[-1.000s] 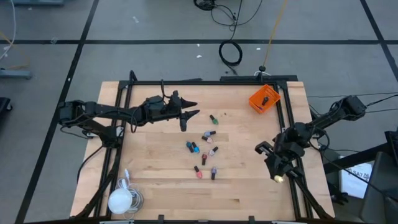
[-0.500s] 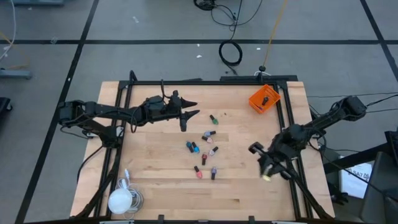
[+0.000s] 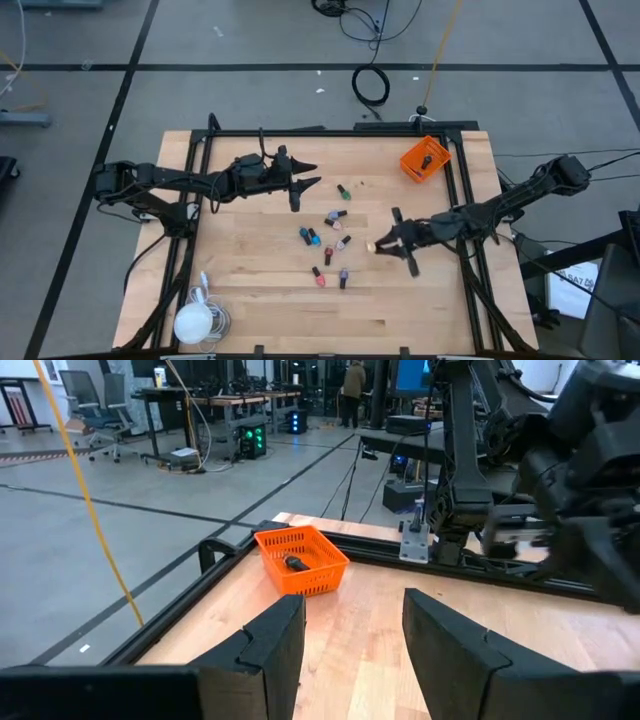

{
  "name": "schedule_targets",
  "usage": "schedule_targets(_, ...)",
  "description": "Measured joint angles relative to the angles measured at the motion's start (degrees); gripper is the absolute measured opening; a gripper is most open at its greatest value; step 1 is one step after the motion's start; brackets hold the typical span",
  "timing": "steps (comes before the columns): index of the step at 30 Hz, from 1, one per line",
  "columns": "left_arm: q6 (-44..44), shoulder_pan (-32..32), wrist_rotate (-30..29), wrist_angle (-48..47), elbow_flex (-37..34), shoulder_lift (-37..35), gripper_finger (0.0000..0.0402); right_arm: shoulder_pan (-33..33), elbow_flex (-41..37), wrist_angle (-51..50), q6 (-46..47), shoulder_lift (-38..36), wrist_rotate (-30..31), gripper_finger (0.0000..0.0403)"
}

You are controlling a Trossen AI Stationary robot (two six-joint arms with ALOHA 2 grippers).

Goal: Pick & Place Nail Polish
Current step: Put the yellow nail polish bottle into the orange basket

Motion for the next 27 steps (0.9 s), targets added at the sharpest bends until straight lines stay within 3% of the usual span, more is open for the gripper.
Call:
schedule_targets(18,1.51,0.24,0.01,0.47,0.0,0.0,0.0166,-0.07,0.0,-0.82,-13.95,-0.19,20.96,0.0048)
schedule_targets(27,3.15,0.24,0.01,0.46,0.01,0.0,0.0166,0.07,0.0,-17.95,-11.87,-10.64,34.38,0.0048)
